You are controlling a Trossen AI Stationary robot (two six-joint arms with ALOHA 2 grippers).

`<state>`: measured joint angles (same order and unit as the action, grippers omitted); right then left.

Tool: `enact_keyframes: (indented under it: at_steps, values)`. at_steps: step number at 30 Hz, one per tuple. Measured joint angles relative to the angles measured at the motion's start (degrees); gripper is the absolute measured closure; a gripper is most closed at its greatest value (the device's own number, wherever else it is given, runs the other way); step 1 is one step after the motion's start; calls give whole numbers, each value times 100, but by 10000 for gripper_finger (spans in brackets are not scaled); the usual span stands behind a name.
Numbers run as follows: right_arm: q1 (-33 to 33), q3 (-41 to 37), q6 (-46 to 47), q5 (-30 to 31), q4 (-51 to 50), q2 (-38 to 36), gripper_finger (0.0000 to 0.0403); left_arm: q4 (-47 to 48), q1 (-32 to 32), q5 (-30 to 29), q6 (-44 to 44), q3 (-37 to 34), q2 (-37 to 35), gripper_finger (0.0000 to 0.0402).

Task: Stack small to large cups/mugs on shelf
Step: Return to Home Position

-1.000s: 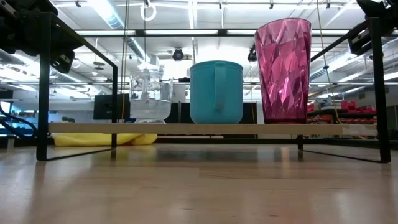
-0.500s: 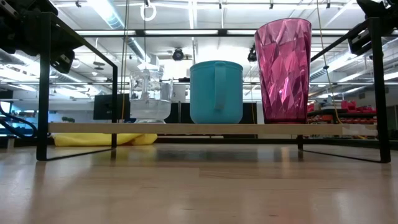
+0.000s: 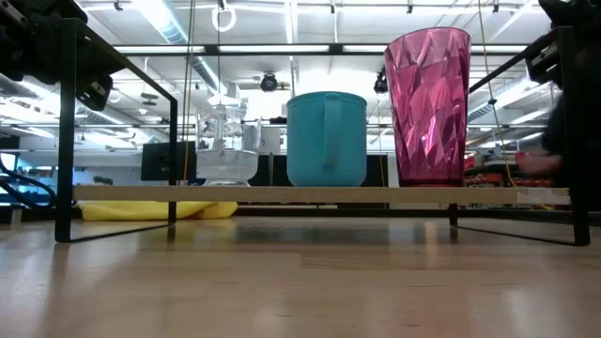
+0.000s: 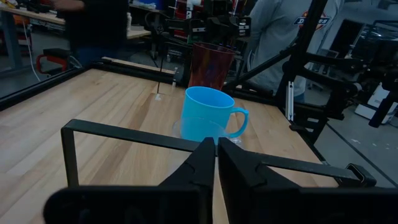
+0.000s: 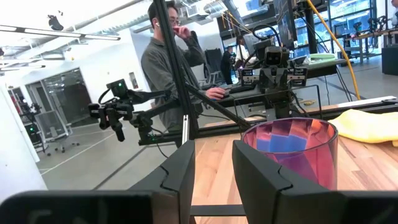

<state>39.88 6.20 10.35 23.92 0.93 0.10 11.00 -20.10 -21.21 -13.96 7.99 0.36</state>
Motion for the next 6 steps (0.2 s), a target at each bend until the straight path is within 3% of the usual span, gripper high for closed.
enact_keyframes:
  at_steps: [6]
  values:
    - [-2, 0, 0, 1, 0, 1, 288, 1, 0, 0, 0, 0, 0, 371]
